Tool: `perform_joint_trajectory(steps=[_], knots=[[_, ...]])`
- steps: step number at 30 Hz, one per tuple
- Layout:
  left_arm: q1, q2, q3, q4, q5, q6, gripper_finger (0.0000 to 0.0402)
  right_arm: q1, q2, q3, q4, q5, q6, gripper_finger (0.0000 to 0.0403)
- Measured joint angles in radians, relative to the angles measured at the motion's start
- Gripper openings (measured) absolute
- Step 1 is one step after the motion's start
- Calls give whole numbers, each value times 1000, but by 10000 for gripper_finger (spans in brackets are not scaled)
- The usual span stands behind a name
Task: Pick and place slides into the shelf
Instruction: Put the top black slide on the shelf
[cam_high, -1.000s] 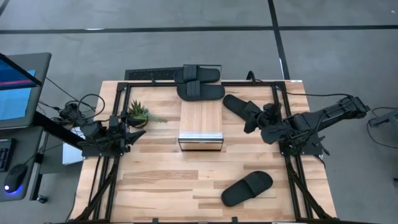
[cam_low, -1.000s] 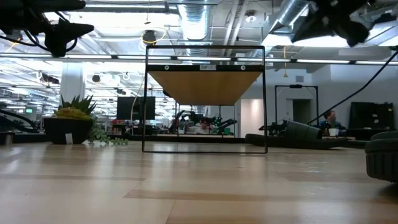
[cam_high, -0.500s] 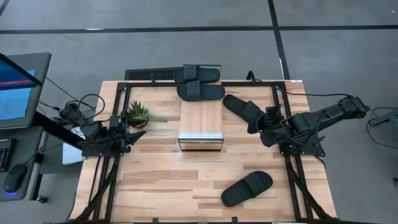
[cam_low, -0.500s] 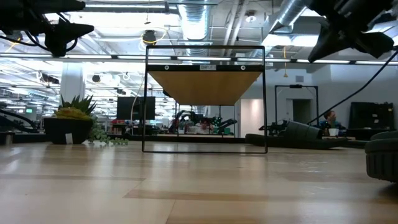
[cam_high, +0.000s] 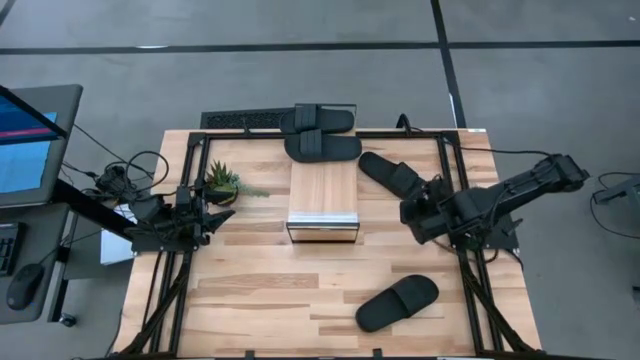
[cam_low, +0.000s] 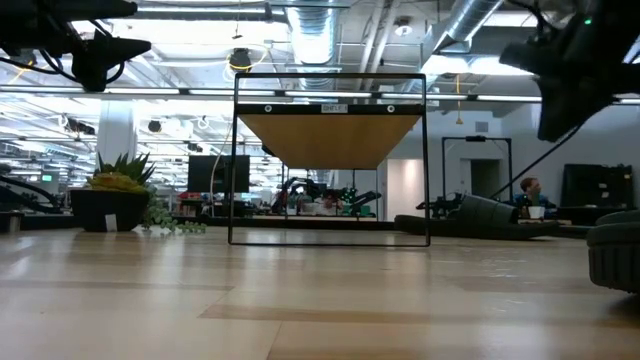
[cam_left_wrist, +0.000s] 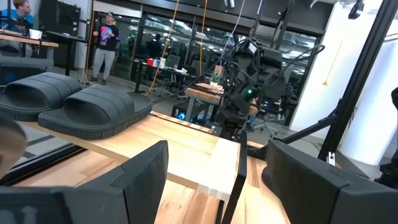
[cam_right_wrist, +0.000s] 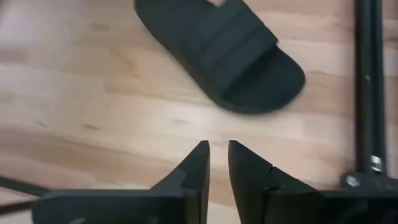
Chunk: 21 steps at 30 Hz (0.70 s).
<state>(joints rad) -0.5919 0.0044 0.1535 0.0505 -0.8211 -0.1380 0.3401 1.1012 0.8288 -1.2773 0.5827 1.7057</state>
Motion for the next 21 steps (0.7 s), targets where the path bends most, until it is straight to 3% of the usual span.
perform_joint_trajectory(steps=[6, 10, 13, 17, 21], knots=[[0, 0, 0, -10, -3, 0, 258, 11, 105, -1, -24, 9, 63, 55], [0, 0, 0, -10, -3, 0, 258, 34, 121, -62, -1, 75, 181, 54], [0, 0, 0, -11, -2, 0, 258, 67, 79, -144, 88, 189, 211, 54], [0, 0, 0, -10, -3, 0, 258, 110, -41, -259, 246, 371, 115, 43], [0, 0, 0, -9, -3, 0, 258, 131, -200, -316, 391, 457, -156, 11]])
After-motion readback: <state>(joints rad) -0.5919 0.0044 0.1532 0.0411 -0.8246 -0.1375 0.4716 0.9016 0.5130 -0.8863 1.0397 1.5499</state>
